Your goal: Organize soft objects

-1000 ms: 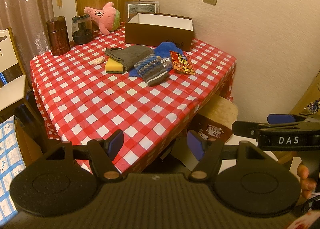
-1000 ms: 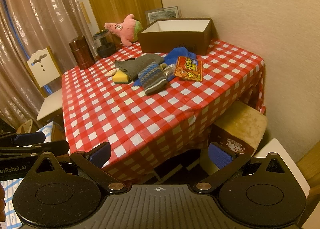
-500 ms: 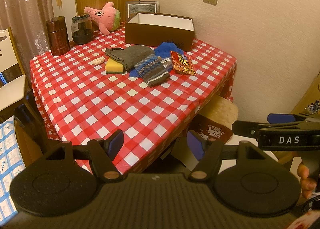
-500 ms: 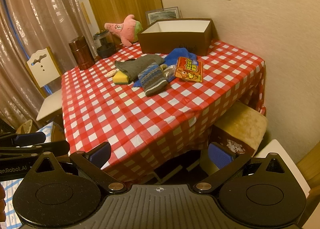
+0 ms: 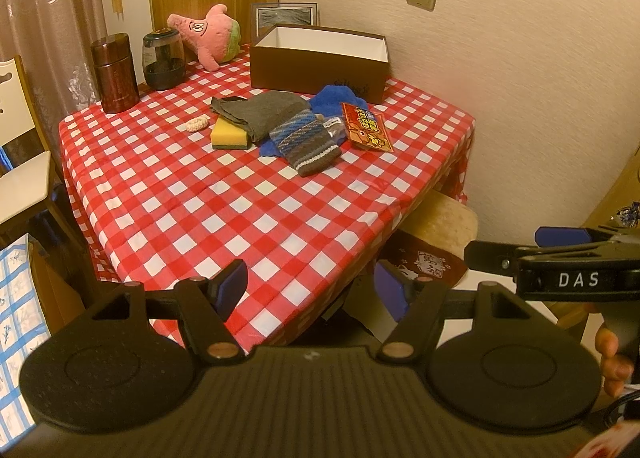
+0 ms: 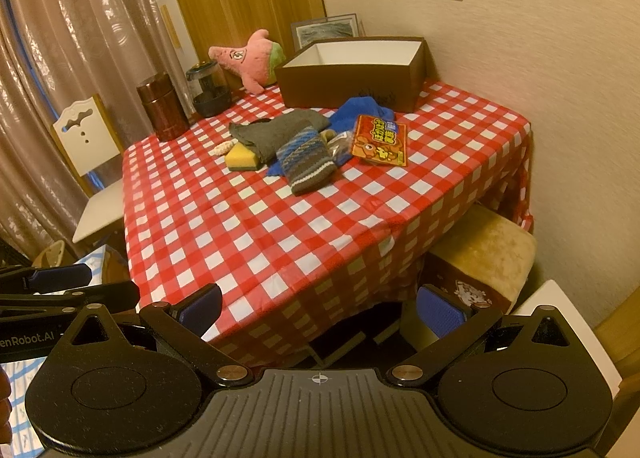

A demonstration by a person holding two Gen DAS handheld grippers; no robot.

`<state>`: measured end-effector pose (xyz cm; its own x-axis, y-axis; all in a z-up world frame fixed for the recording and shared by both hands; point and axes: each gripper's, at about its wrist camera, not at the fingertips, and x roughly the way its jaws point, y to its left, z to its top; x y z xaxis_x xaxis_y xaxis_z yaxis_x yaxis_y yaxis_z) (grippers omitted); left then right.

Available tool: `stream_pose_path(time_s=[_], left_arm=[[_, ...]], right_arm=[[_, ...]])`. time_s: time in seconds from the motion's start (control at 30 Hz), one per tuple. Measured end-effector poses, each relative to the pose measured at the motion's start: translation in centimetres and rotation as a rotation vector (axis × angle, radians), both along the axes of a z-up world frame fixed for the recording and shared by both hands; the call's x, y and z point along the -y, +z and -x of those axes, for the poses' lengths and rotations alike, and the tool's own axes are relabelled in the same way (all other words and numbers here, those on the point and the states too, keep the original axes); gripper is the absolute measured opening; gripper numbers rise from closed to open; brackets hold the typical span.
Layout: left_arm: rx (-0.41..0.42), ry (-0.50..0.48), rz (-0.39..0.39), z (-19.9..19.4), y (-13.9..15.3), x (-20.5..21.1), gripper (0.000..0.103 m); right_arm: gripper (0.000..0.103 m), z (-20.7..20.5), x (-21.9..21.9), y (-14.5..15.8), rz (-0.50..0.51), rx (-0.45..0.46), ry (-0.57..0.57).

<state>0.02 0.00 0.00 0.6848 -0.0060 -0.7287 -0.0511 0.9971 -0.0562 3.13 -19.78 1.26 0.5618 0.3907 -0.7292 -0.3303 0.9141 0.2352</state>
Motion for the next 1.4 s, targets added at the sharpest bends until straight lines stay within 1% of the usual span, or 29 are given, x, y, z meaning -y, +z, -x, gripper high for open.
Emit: stream_pose_path(time_s=[0.73, 0.93, 0.97, 1.1, 1.2, 1.4], left_arm=[[-0.003, -0.010, 0.000, -0.9, 0.3, 0.2, 0.068], [-0.007, -0.007, 0.002, -1.4, -0.2, 0.0, 0.068], [-0.010, -0.007, 0.003, -1.7, -1.0, -0.9, 0.068], [-0.022, 0.002, 0.003, -1.7, -1.5, -2.0, 0.068], [-0.036, 0.008, -0.001, -1.8, -1.9, -2.9, 0.068], [-0.075, 0.006, 0.008, -2.6, -3.0, -4.3, 0.068]], right_arm=[[0.103, -0.4, -1.3, -0.2, 0.001, -0.002, -0.007], [0.103, 0.0, -1.6, 0.0, -0.002, -0.001, -0.007], [0.103, 0.1, -1.7, 0.0, -0.004, 0.000, -0.006], [0.103, -0.5, -3.0, -0.2, -0.011, 0.000, -0.009], [0.103, -1.0, -3.1, -1.2, -0.019, 0.006, -0.016], [0.103, -1.1, -3.6, -1.9, -0.013, 0.008, -0.027]])
